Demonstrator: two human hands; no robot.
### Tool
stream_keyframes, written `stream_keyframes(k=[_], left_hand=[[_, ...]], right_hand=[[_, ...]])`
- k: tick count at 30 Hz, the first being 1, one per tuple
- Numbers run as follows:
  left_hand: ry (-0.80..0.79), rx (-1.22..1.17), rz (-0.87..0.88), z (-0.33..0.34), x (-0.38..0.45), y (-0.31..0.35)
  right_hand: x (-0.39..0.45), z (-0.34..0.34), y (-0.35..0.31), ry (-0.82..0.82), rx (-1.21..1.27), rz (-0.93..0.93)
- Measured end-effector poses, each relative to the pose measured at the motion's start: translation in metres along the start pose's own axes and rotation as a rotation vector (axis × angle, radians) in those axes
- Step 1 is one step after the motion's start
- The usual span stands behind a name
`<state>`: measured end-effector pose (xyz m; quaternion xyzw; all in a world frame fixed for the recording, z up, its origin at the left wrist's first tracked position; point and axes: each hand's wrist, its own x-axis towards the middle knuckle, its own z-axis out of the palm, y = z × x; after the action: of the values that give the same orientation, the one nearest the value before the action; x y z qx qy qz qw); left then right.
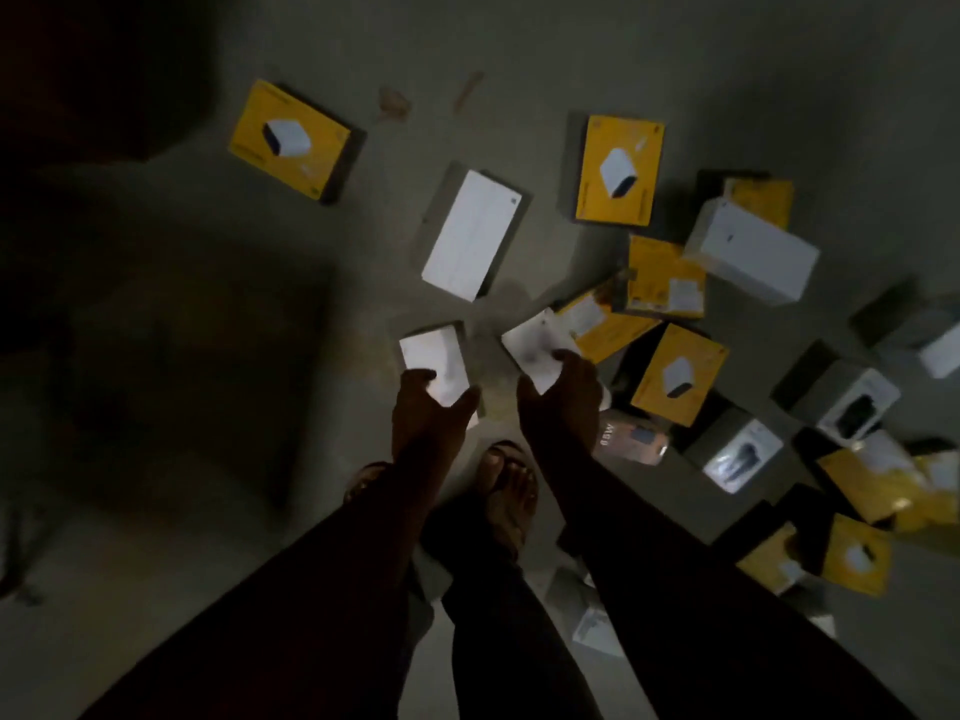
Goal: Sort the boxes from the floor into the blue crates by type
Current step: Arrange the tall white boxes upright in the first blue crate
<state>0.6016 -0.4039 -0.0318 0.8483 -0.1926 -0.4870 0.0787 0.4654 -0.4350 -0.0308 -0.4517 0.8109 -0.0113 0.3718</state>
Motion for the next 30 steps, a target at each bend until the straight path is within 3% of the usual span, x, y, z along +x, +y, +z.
stream_keyframes(k=[2, 7, 16, 20, 24, 30], left_hand=[[0.049, -0.029, -0.072, 0.023, 0.033, -0.006], [0.038, -0.004, -0.323, 0.06, 0.074, -0.023], [0.057, 0.174, -0.268, 0.05, 0.089, -0.045], [0.074, 0.09, -0.169, 0.041, 0.09, -0.053], [0.027, -0.061, -0.029, 0.025, 0.073, -0.057], [-0.244, -0.292, 0.1, -0.035, -0.039, -0.008]], right_hand=[[0.017, 0.02, 0.02, 0.097, -0.178, -0.115], [0.039, 0.043, 0.057, 0.104, -0.334, -0.105], [0.044, 0.048, 0.068, 0.059, -0.379, -0.044], [0.034, 0.067, 0.061, 0.006, -0.278, 0.026], [0.011, 0.067, 0.061, -0.167, -0.063, 0.162], [-0.058, -0.035, 0.045, -0.172, 0.512, 0.275]])
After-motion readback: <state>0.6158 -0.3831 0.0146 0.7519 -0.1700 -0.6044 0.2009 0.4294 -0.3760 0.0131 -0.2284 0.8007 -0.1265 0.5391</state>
